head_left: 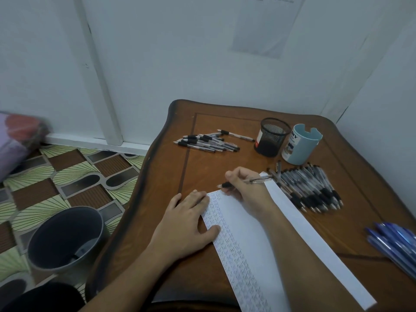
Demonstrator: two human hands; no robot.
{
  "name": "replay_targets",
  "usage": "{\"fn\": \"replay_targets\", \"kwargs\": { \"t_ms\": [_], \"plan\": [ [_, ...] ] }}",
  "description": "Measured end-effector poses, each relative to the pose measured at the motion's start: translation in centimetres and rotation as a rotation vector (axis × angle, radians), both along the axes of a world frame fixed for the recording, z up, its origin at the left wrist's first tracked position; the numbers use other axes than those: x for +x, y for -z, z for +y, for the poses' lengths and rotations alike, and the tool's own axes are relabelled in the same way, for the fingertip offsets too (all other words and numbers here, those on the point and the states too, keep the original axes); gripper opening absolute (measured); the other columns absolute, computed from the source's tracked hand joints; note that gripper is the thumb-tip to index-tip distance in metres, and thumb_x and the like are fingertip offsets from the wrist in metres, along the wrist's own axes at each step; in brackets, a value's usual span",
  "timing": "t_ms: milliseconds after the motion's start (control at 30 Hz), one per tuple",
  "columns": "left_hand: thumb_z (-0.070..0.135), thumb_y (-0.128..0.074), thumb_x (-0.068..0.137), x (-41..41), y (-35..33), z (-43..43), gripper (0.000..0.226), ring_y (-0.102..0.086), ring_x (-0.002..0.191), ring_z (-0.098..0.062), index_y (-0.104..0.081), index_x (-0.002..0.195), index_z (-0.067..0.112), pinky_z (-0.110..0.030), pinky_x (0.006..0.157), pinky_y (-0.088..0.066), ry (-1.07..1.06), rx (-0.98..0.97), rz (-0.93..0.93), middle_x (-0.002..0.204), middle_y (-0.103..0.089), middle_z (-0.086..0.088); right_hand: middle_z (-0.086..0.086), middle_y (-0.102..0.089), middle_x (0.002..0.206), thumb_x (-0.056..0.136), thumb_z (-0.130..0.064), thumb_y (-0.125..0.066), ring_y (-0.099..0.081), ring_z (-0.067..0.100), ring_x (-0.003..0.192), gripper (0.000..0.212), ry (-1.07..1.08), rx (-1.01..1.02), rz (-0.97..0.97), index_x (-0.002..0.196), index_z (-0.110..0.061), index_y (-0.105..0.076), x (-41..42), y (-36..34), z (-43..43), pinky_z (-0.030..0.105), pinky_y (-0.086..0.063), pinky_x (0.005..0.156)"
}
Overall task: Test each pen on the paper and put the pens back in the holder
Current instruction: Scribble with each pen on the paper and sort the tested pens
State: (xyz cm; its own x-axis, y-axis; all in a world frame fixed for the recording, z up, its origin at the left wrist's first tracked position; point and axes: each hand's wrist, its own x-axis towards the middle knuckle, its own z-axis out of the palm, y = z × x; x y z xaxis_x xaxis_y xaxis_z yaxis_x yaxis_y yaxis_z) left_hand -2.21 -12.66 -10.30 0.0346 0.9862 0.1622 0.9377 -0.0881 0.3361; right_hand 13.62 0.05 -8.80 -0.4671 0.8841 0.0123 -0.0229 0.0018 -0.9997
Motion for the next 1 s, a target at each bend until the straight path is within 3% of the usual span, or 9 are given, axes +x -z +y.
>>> {"fn": "replay_targets", "kwargs": {
  "t_ms": [67, 133, 233, 367, 1000],
  "plan": [
    [0.073, -0.025, 0.076, 0.0, 0.1, 0.0, 0.086, -0.015, 0.144, -0.002, -0.035, 0.147, 0.025, -0.03, 0.116, 0.001, 0.0, 0.003, -0.005, 0.154, -0.027, 0.014, 0.002, -0.057, 0.058, 0.082, -0.022, -0.079, -0.059, 0.015, 0.058, 0.033, 0.04, 0.032, -0.04, 0.059, -0.02, -0.055, -0.1, 0.5, 0.1, 0.03, -0.049, 0.059],
    [0.072, -0.027, 0.076, 0.0, 0.2, 0.1, 0.085, -0.017, 0.144, -0.003, -0.036, 0.146, 0.025, -0.032, 0.116, -0.001, 0.0, 0.01, -0.01, 0.153, -0.029, 0.013, -0.003, -0.046, 0.049, 0.085, -0.007, -0.075, -0.052, 0.01, 0.048, 0.049, 0.092, 0.071, -0.096, 0.049, -0.024, -0.046, -0.4, 0.9, 0.0, 0.029, -0.044, 0.053],
    [0.073, -0.025, 0.076, 0.0, 0.1, 0.1, 0.086, -0.015, 0.144, -0.002, -0.035, 0.147, 0.025, -0.03, 0.116, 0.0, 0.0, 0.004, -0.006, 0.154, -0.027, 0.014, -0.005, -0.035, 0.046, 0.084, 0.003, -0.067, -0.04, 0.005, 0.042, 0.055, 0.139, 0.114, -0.151, 0.046, -0.024, -0.037, -0.8, 1.0, -0.5, 0.023, -0.039, 0.048],
    [0.074, -0.022, 0.076, -0.1, 0.1, 0.1, 0.087, -0.012, 0.144, -0.001, -0.032, 0.148, 0.026, -0.029, 0.115, 0.002, 0.001, -0.002, 0.008, 0.155, -0.024, 0.015, -0.006, -0.031, 0.046, 0.081, 0.003, -0.066, -0.033, 0.006, 0.044, 0.053, 0.149, 0.164, -0.181, 0.046, -0.023, -0.035, -0.8, 0.9, -0.8, 0.019, -0.035, 0.047],
    [0.073, -0.026, 0.076, 0.0, 0.1, 0.1, 0.087, -0.018, 0.143, -0.004, -0.037, 0.146, 0.024, -0.034, 0.117, -0.004, 0.002, 0.004, -0.016, 0.154, -0.03, 0.012, -0.004, -0.031, 0.049, 0.084, 0.0, -0.064, -0.035, 0.007, 0.047, 0.049, 0.155, 0.2, -0.203, 0.051, -0.02, -0.034, -0.6, 0.6, -1.0, 0.019, -0.036, 0.047]
  ]
}}
